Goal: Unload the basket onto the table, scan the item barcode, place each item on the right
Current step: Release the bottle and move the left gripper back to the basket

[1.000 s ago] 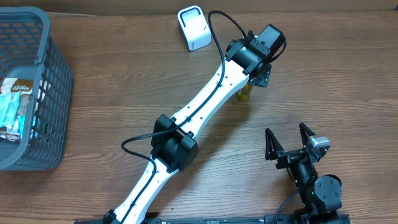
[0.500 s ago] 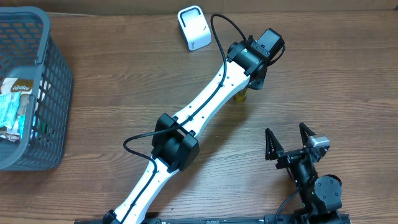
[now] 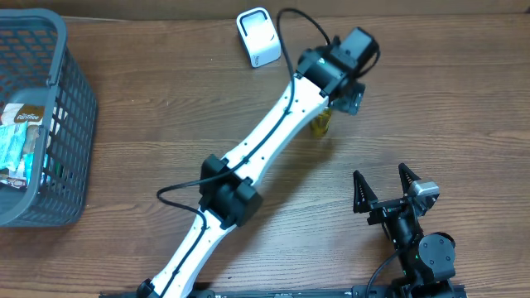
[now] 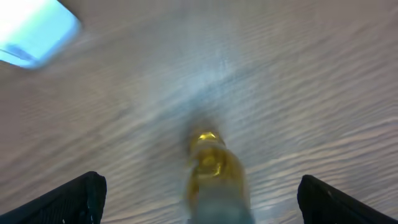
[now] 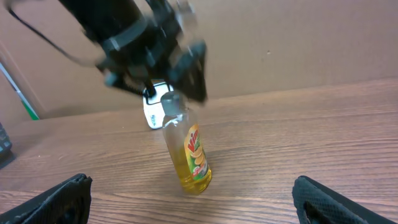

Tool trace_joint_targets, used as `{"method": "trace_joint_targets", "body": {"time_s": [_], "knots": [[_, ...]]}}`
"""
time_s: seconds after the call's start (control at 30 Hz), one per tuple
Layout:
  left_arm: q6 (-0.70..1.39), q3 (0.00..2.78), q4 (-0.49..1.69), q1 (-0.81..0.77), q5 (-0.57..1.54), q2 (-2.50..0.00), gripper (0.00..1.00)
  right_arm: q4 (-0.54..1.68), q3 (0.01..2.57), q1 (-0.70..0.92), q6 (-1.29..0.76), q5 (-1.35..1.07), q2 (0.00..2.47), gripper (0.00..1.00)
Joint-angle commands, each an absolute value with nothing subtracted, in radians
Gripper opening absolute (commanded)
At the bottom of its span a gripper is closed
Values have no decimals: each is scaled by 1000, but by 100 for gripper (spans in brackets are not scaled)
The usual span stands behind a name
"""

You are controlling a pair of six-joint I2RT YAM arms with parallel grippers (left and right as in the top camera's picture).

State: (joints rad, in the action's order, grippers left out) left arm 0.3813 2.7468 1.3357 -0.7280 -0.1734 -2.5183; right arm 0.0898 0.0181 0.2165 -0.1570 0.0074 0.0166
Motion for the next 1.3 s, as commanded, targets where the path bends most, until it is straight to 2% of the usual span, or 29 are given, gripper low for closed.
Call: {"method": "trace_joint_targets", "body": {"time_s": [0.0, 0.3, 0.4, 0.43, 0.6, 0.83, 1.03, 1.27], "knots": [[359, 2867, 1360, -654, -210, -2323, 100, 83, 8, 215, -160, 16, 12, 100], [410, 2890, 1519, -380, -257, -2049, 100, 83, 8, 215, -160, 16, 12, 100], [435, 2891, 1611, -249, -260, -1979, 100, 83, 8, 215, -160, 16, 12, 100], [434, 2890, 1678, -152, -260, -1941, 100, 83, 8, 215, -160, 16, 12, 100], [389, 2873, 1689, 54, -189, -1877, 100, 84, 8, 215, -160, 16, 12, 100], [332, 2861, 1689, 320, -191, -1822, 100, 83, 8, 215, -160, 16, 12, 100], [316, 2705, 1689, 561, -162, -1760, 100, 83, 8, 215, -160, 16, 12, 100], [291, 2389, 1687, 717, -104, -1763, 99, 83, 8, 215, -160, 16, 12, 100]]}}
